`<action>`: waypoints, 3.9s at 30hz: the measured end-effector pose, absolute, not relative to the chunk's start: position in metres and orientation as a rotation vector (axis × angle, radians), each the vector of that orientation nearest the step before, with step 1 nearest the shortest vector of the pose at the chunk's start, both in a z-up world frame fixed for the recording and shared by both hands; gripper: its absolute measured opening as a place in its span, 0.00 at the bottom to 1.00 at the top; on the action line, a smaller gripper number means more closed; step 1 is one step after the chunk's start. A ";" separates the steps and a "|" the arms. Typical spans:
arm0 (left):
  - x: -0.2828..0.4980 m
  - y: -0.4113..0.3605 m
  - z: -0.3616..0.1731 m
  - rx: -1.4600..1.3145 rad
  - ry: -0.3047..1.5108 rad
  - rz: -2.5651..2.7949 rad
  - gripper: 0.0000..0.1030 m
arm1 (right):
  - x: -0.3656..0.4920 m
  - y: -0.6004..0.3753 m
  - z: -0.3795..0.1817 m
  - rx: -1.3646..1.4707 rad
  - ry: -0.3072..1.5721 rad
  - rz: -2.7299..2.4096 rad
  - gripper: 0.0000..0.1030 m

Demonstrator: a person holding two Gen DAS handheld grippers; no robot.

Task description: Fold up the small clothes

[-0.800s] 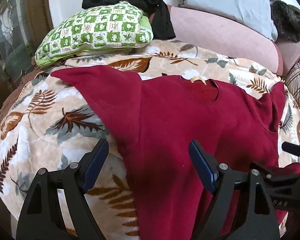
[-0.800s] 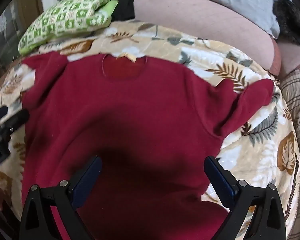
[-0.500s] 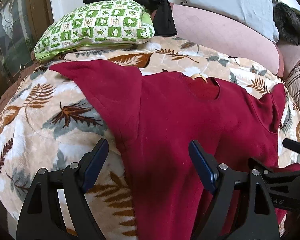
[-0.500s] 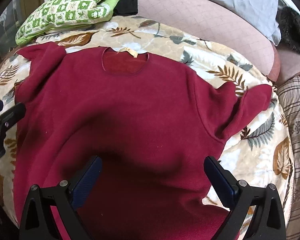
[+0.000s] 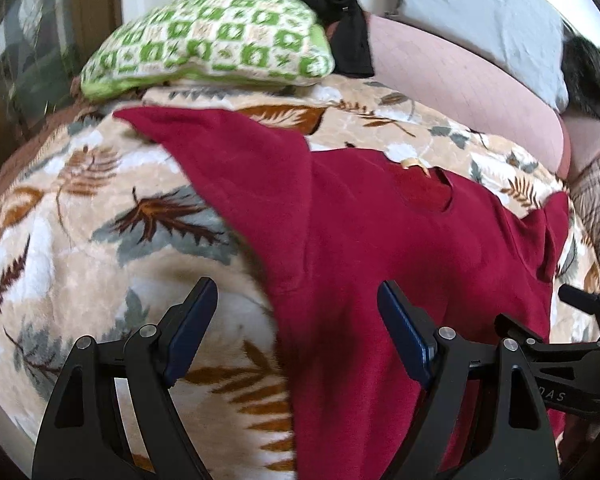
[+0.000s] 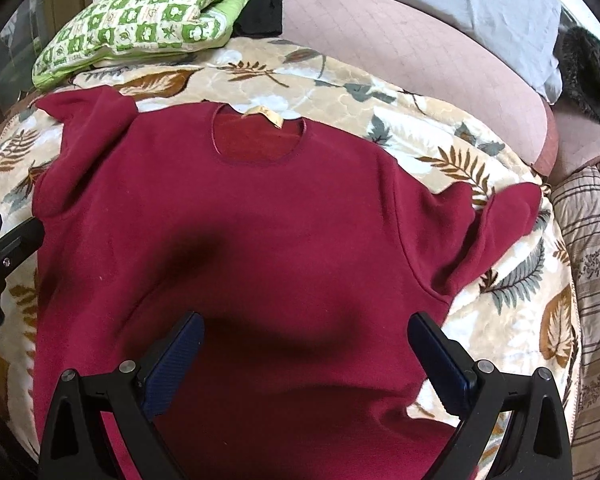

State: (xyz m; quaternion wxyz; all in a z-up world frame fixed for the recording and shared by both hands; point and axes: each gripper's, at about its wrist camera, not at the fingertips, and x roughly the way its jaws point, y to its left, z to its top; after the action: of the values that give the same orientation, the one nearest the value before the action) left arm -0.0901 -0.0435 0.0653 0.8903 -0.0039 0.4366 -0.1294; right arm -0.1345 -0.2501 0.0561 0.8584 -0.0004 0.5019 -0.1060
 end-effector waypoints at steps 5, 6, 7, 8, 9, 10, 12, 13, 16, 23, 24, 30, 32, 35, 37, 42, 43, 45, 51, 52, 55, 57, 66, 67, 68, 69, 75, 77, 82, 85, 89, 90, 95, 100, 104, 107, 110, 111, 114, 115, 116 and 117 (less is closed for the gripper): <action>-0.072 -0.021 0.062 -0.061 0.928 -0.238 0.80 | -0.122 -0.245 0.056 0.000 1.047 -0.209 0.98; -0.068 -0.017 0.062 -0.064 0.927 -0.224 0.80 | -0.120 -0.244 0.056 0.006 1.039 -0.201 0.98; -0.064 -0.014 0.062 -0.066 0.927 -0.216 0.80 | -0.118 -0.242 0.057 0.010 1.036 -0.194 0.98; -0.059 -0.011 0.062 -0.066 0.928 -0.207 0.80 | -0.116 -0.242 0.057 0.005 1.044 -0.192 0.98; -0.055 -0.008 0.062 -0.064 0.927 -0.197 0.80 | -0.114 -0.240 0.057 0.004 1.047 -0.187 0.98; -0.052 -0.006 0.062 -0.062 0.925 -0.187 0.80 | -0.112 -0.239 0.057 0.005 1.047 -0.179 0.98; -0.047 -0.001 0.062 -0.053 0.919 -0.169 0.80 | -0.107 -0.236 0.056 0.001 1.062 -0.169 0.98; -0.045 0.000 0.061 -0.047 0.916 -0.160 0.80 | -0.105 -0.234 0.056 0.000 1.059 -0.165 0.98; -0.042 0.003 0.060 -0.038 0.910 -0.144 0.80 | -0.098 -0.228 0.056 -0.010 1.055 -0.152 0.98; -0.037 0.008 0.055 -0.040 0.918 -0.122 0.80 | -0.087 -0.216 0.056 -0.019 1.061 -0.112 0.98; -0.036 0.012 0.054 -0.040 0.923 -0.109 0.80 | -0.085 -0.214 0.058 -0.014 1.052 -0.098 0.98; -0.032 0.049 0.051 -0.072 0.919 0.001 0.80 | -0.050 -0.185 0.075 0.036 0.965 0.093 0.84; -0.030 0.063 0.052 -0.086 0.919 0.024 0.80 | -0.029 -0.168 0.081 0.061 0.943 0.176 0.75; -0.027 0.082 0.054 -0.121 0.911 0.043 0.80 | 0.009 -0.131 0.094 0.060 0.882 0.285 0.70; -0.025 0.095 0.054 -0.148 0.909 0.048 0.80 | 0.036 -0.102 0.097 0.025 0.849 0.321 0.70; -0.020 0.115 0.052 -0.161 0.909 0.056 0.80 | 0.097 -0.033 0.096 -0.054 0.800 0.343 0.71; -0.019 0.119 0.051 -0.167 0.911 0.053 0.80 | 0.111 -0.019 0.092 -0.081 0.798 0.343 0.72; -0.016 0.124 0.048 -0.178 0.916 0.046 0.80 | 0.135 0.013 0.086 -0.170 0.797 0.337 0.73; -0.012 0.135 0.044 -0.211 0.929 0.021 0.80 | 0.176 0.081 0.048 -0.459 0.826 0.288 0.80; -0.012 0.136 0.044 -0.209 0.928 0.017 0.80 | 0.179 0.081 0.045 -0.441 0.850 0.310 0.53; -0.014 0.136 0.050 -0.202 0.910 0.019 0.80 | 0.177 0.052 0.057 -0.224 0.902 0.354 0.12; -0.017 0.137 0.056 -0.203 0.895 0.027 0.80 | 0.162 0.015 0.085 -0.059 0.865 0.389 0.12; -0.034 0.106 0.102 -0.163 0.820 -0.027 0.80 | 0.040 -0.218 0.207 0.443 0.604 0.403 0.12; -0.038 0.096 0.107 -0.154 0.816 -0.046 0.80 | 0.025 -0.242 0.208 0.458 0.594 0.349 0.12; -0.039 0.090 0.110 -0.146 0.818 -0.056 0.80 | 0.004 -0.270 0.205 0.461 0.585 0.270 0.12; -0.041 0.080 0.112 -0.132 0.821 -0.072 0.80 | -0.009 -0.290 0.199 0.468 0.585 0.217 0.12; -0.057 0.033 0.116 -0.066 0.825 -0.129 0.80 | -0.069 -0.396 0.119 0.562 0.709 -0.008 0.12; -0.059 0.017 0.112 -0.045 0.840 -0.145 0.80 | -0.079 -0.417 0.087 0.578 0.790 -0.049 0.14; -0.060 -0.012 0.096 0.008 0.866 -0.186 0.80 | -0.131 -0.450 0.072 0.517 0.846 -0.216 0.40; -0.058 -0.024 0.079 0.024 0.904 -0.195 0.80 | -0.152 -0.456 0.096 0.498 0.771 -0.253 0.48; -0.055 -0.037 0.052 0.066 0.964 -0.186 0.80 | -0.109 -0.404 0.111 0.417 0.783 -0.004 0.48; -0.055 -0.038 0.046 0.077 0.977 -0.182 0.80 | -0.092 -0.380 0.108 0.370 0.798 0.081 0.48; -0.052 -0.037 0.032 0.058 1.009 -0.186 0.80 | -0.018 -0.276 0.071 0.168 0.884 0.339 0.48; -0.049 -0.041 0.027 0.048 1.017 -0.202 0.80 | 0.015 -0.221 0.041 -0.024 0.911 0.437 0.48; -0.046 -0.041 0.029 0.054 1.011 -0.214 0.80 | 0.031 -0.208 0.024 -0.073 0.963 0.442 0.04; -0.044 -0.038 0.034 0.040 0.989 -0.205 0.80 | 0.035 -0.210 0.040 -0.026 0.879 0.418 0.03; -0.041 -0.042 0.032 0.044 0.996 -0.206 0.80 | 0.048 -0.212 0.050 0.058 0.824 0.368 0.00; -0.040 -0.044 0.031 0.059 1.001 -0.201 0.80 | 0.054 -0.210 0.046 0.087 0.845 0.368 0.00; -0.042 -0.047 0.036 0.073 0.986 -0.204 0.80 | 0.061 -0.202 0.037 0.085 0.949 0.352 0.00; -0.043 -0.046 0.040 0.070 0.970 -0.208 0.80 | 0.052 -0.211 0.043 0.101 0.950 0.342 0.00; -0.044 -0.046 0.045 0.068 0.951 -0.207 0.80 | 0.040 -0.224 0.051 0.123 0.933 0.328 0.02; -0.045 -0.045 0.048 0.066 0.938 -0.207 0.80 | 0.022 -0.245 0.062 0.142 0.911 0.295 0.05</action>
State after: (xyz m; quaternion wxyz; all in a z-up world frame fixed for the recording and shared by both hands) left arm -0.0450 -0.0451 0.0482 0.8862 0.0319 0.4513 -0.0995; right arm 0.0224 -0.2448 0.0619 0.8851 0.0683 0.4380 0.1419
